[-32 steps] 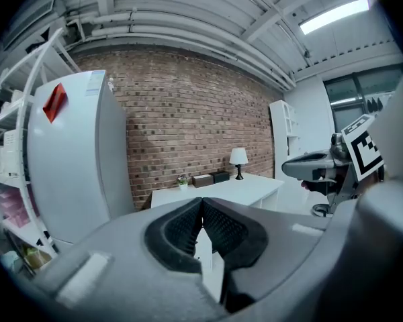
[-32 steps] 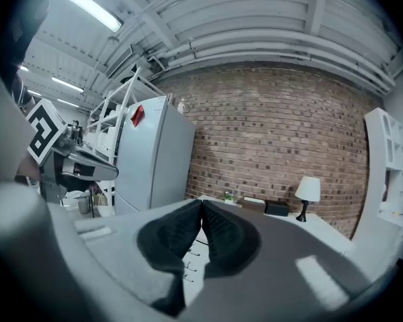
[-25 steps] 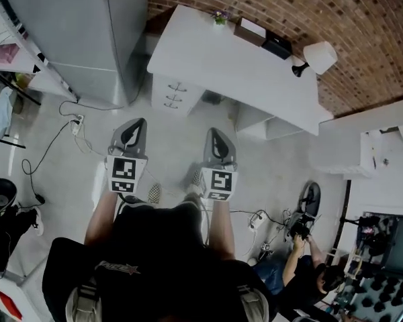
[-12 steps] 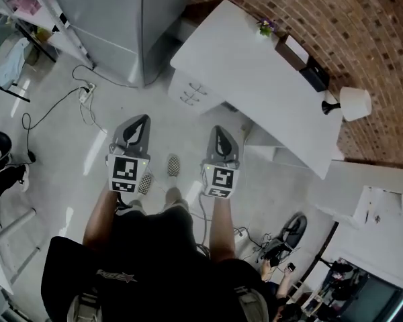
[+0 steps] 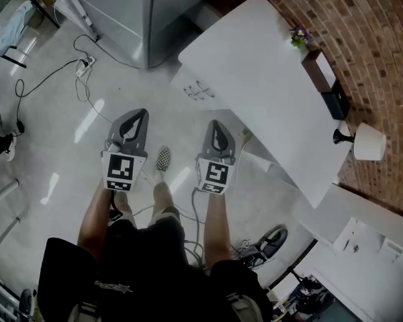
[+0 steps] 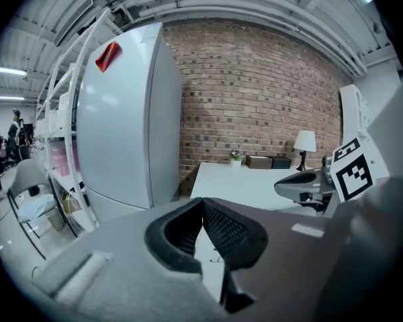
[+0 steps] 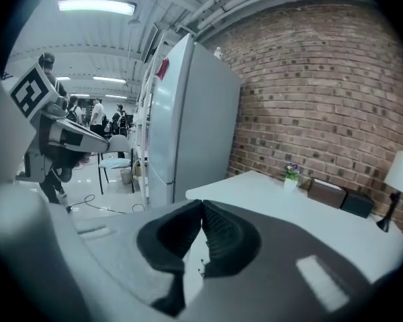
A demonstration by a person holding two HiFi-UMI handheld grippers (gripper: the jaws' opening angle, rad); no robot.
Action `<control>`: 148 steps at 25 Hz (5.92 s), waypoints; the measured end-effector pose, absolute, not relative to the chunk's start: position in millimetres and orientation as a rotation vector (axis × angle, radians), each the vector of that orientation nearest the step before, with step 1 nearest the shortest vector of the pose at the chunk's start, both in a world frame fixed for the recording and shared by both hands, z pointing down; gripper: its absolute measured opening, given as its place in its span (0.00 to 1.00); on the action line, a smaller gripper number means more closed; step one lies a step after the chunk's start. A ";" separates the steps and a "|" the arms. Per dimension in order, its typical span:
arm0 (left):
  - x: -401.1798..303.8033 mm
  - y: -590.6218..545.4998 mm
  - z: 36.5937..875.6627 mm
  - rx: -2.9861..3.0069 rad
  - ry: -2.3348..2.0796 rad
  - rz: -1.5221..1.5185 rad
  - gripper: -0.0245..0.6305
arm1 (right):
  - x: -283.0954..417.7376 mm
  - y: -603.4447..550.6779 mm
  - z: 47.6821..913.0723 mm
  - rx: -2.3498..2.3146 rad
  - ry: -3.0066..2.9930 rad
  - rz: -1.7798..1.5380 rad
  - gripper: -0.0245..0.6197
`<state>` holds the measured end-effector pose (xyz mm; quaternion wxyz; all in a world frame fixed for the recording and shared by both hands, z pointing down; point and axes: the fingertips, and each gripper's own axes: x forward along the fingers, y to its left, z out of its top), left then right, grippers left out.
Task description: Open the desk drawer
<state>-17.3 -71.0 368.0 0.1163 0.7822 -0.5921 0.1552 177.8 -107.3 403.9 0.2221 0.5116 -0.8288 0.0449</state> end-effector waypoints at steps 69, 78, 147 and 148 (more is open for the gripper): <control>-31.8 -88.0 667.3 1.938 -1.713 0.573 0.05 | 176.8 -264.5 759.4 0.803 -1.676 -0.388 0.14; -39.3 -83.3 666.6 1.935 -1.712 0.571 0.05 | 177.4 -265.8 759.4 0.778 -1.616 -0.464 0.07; -88.3 35.1 645.6 2.188 -1.520 0.655 0.05 | 118.4 -84.5 752.9 0.817 -1.569 -0.358 0.07; -89.9 37.6 645.5 2.190 -1.520 0.655 0.05 | 116.1 -81.4 752.9 0.817 -1.570 -0.358 0.07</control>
